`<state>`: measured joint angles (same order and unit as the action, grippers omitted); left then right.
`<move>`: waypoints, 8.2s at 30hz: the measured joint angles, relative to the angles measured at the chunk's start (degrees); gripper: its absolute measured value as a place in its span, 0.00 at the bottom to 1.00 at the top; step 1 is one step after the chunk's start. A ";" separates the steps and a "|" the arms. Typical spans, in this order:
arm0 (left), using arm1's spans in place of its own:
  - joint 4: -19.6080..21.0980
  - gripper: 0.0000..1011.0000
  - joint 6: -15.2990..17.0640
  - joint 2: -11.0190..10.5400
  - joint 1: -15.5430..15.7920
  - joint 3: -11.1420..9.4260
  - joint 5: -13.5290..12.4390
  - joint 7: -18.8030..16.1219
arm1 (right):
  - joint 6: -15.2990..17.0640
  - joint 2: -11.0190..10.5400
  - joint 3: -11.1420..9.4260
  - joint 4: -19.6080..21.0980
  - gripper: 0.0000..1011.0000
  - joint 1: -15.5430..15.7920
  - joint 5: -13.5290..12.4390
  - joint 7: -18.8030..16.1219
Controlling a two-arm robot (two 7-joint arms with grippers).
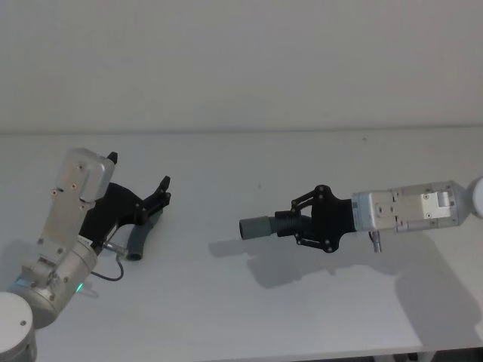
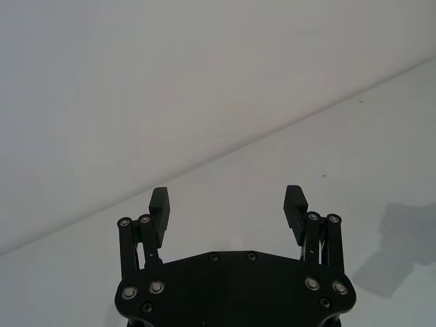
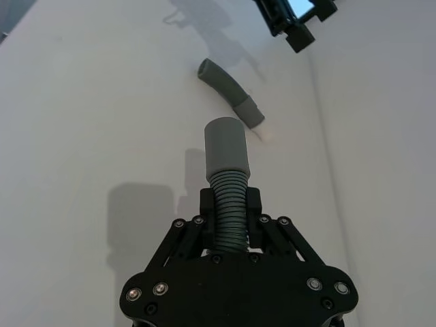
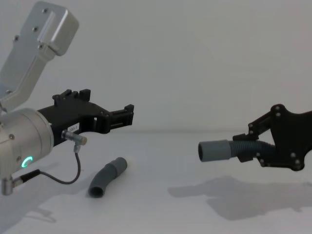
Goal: Use both hands to pick up one end of the pipe from the table, align the ends, and insert them.
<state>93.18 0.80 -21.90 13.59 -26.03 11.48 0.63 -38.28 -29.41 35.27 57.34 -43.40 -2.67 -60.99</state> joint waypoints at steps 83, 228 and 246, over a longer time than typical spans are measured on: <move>12.35 0.99 31.13 -1.19 1.61 8.09 13.27 5.30 | 3.77 0.08 -0.63 1.36 0.23 1.30 -0.70 4.49; -8.67 0.99 44.00 3.59 14.66 -0.41 4.08 13.83 | 3.77 0.08 -0.63 1.35 0.23 1.29 -0.70 4.48; -11.97 0.72 43.07 5.00 15.76 -0.77 3.17 14.69 | 3.77 0.08 -0.64 1.35 0.23 1.29 -0.70 4.48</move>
<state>81.21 43.87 -16.90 29.35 -26.80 14.65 15.32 -34.51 -29.33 34.63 58.69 -42.10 -3.37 -56.51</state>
